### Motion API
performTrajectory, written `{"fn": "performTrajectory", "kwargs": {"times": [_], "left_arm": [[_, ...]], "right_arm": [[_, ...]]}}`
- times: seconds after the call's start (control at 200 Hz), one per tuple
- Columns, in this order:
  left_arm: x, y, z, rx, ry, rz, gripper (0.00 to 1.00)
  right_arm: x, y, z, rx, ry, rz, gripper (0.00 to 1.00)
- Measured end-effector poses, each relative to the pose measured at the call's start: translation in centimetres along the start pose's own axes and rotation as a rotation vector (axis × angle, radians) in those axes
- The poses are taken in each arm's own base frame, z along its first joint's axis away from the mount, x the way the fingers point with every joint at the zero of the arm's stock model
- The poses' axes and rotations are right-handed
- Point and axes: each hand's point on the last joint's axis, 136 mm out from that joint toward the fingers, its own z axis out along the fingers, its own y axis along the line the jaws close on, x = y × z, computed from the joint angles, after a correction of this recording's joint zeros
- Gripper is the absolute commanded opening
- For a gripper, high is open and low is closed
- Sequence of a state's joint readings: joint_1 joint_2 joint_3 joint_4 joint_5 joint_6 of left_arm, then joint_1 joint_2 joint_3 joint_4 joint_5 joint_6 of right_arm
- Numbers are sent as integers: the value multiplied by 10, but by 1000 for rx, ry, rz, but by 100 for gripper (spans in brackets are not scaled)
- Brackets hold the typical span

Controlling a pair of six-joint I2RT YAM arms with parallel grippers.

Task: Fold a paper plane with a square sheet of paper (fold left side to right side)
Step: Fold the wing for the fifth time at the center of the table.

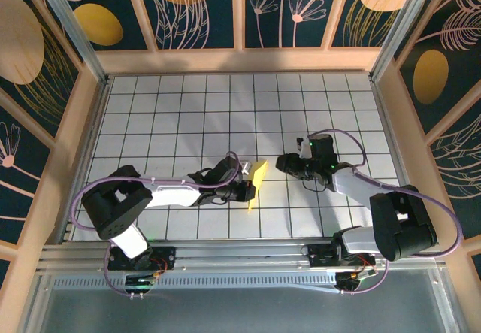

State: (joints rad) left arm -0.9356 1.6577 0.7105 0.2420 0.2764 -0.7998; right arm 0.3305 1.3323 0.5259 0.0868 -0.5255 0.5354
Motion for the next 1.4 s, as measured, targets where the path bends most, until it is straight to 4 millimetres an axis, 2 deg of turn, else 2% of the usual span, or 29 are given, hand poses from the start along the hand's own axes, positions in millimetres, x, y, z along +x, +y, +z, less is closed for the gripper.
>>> {"fn": "performTrajectory", "kwargs": {"times": [0.305,0.666,1.046,1.401], "left_arm": [[7,2,14,52,13,-81,0],[5,-3,11,140,-15,-145,0],[7,-2,10,202,-36,-205,0],[7,0,11,233,-52,-249,0]], "right_arm": [[6,8,9,-21,19,-9,41],[20,18,17,-49,34,-4,40],[28,20,28,-49,42,24,40],[36,11,37,-6,56,45,40]]}}
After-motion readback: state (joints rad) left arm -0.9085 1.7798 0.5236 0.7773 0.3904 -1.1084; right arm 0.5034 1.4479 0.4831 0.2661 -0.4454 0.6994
